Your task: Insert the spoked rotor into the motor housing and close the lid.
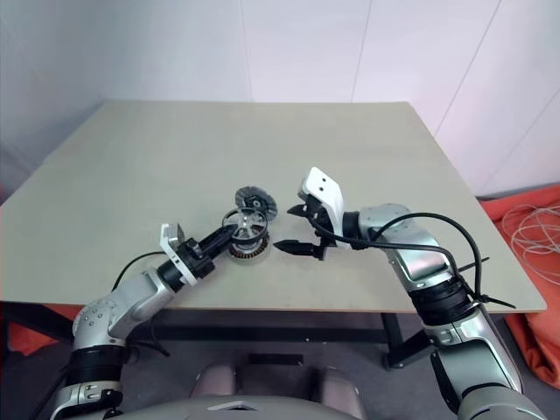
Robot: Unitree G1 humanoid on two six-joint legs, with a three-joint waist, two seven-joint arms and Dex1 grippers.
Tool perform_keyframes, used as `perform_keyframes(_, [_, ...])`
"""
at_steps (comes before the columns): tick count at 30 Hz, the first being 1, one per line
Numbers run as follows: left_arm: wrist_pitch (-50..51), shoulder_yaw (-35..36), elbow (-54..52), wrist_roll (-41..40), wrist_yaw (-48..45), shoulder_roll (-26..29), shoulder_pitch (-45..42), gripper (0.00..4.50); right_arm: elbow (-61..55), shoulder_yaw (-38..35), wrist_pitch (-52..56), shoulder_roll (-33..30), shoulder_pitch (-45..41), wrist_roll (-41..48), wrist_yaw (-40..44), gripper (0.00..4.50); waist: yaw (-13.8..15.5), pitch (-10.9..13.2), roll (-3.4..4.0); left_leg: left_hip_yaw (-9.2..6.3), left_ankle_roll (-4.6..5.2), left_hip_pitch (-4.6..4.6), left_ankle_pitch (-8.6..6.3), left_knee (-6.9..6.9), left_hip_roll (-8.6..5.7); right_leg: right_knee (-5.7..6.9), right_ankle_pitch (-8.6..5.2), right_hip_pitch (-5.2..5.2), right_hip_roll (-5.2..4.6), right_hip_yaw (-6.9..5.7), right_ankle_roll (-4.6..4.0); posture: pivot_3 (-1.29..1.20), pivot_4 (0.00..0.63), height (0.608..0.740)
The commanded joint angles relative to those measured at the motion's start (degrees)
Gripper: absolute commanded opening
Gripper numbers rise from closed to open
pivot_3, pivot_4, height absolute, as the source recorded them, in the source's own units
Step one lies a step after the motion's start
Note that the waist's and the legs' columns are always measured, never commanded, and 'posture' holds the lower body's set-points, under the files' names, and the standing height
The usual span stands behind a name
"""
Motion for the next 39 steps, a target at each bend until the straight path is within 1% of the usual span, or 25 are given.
perform_keyframes(1, [0.02,0.42,-0.14,0.58,-1.65,0.24,-1.60,0.42,-1.79,-0.90,-0.82,-0.23,-0.98,0.43,0.03,4.50,0.01,0.00,0.00,0.00,0.00,0.00,0.00,0.00,0.00,0.00,0.00,0.00,0.00,0.00,0.00,0.00,0.000,0.740])
perform_keyframes(12, [0.84,0.11,2.00,3.00,-1.21,-0.56,-3.04,0.42,-1.55,-0.96,-0.94,-0.18,-1.13,0.38,-0.01,4.50,0.01,0.00,0.00,0.00,0.00,0.00,0.00,-0.01,0.00,0.01,0.00,0.00,0.00,0.01,0.00,0.00,0.000,0.740])
perform_keyframes(39, [1.05,1.48,1.50,2.75,0.64,-0.72,-1.69,0.42,-1.17,-0.88,-1.30,0.02,-1.53,0.13,-0.20,4.50,-0.01,0.00,0.00,0.00,0.00,0.05,0.00,0.00,0.01,0.02,0.00,0.07,0.00,0.01,0.00,0.00,0.000,0.740])
